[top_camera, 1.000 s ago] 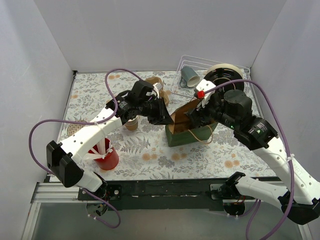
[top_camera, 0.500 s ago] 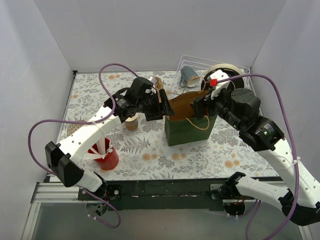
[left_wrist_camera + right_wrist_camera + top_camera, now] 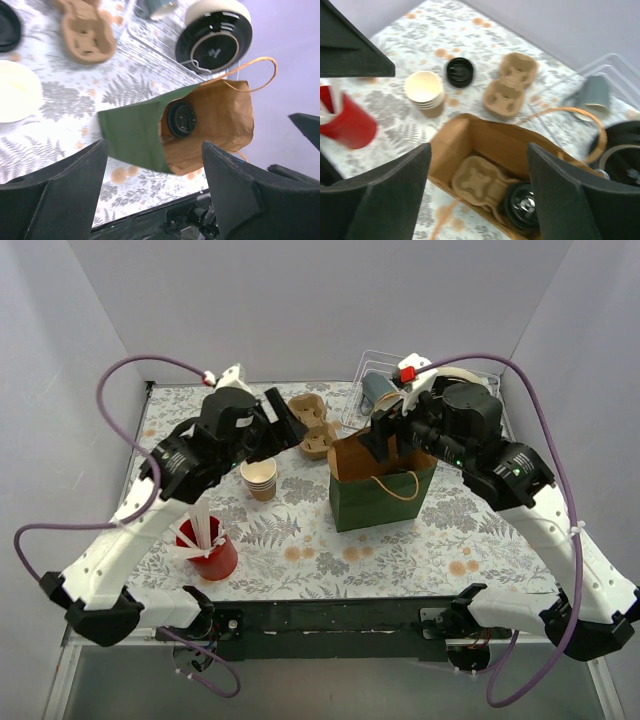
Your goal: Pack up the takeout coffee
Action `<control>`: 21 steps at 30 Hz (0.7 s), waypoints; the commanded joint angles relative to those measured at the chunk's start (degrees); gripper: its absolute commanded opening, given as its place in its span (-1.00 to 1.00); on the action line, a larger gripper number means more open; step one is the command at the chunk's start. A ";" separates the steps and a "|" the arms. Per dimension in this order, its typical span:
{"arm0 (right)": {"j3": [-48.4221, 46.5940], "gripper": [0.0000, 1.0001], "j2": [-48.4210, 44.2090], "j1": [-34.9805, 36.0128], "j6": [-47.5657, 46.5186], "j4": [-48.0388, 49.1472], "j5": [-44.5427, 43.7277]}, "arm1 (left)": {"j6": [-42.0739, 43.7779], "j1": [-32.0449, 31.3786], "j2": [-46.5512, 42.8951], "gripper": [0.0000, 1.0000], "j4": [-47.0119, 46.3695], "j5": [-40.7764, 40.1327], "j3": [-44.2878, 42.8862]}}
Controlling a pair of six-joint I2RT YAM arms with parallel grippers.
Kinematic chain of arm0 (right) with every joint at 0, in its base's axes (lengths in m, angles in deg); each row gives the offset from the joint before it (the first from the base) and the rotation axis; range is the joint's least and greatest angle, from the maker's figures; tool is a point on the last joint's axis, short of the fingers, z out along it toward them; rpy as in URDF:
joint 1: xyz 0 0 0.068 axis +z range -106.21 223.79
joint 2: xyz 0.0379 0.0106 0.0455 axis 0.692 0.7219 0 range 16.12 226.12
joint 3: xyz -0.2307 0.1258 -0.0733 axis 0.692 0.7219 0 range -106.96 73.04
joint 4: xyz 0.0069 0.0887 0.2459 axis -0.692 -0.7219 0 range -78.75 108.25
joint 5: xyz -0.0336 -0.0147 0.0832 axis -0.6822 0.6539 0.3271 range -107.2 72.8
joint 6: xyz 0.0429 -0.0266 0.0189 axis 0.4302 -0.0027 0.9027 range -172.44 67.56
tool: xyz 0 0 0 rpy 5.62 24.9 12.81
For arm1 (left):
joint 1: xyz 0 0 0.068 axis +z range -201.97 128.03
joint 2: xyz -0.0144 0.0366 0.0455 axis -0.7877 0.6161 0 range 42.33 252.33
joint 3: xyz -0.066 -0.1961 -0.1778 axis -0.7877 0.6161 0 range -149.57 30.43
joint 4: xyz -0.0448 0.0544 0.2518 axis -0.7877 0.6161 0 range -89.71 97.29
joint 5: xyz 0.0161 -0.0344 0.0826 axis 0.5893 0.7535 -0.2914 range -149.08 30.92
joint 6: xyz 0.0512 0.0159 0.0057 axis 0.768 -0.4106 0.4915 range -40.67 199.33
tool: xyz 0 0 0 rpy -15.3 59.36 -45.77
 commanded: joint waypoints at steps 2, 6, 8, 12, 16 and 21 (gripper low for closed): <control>-3.60 0.56 4.96 1.89 6.32 0.64 16.70 | -0.77 -0.15 -9.25 0.43 11.34 -10.51 1.19; -3.07 0.54 6.02 5.24 8.35 3.89 14.61 | -8.32 -0.15 -8.92 0.33 28.16 -13.59 -1.10; -2.80 0.53 6.19 5.85 8.96 5.39 13.91 | -6.23 -0.15 -10.57 0.18 29.19 -11.76 0.64; -2.28 0.52 6.20 7.34 8.88 6.09 12.24 | -12.44 -0.15 -16.81 0.20 29.37 -8.41 7.67; -0.35 0.52 4.79 7.79 9.06 6.36 10.66 | -18.95 -0.15 -22.62 0.14 29.37 -9.45 15.76; 2.64 0.52 1.72 7.79 7.92 5.13 10.13 | -17.92 -0.15 -24.82 0.12 29.37 -17.44 15.35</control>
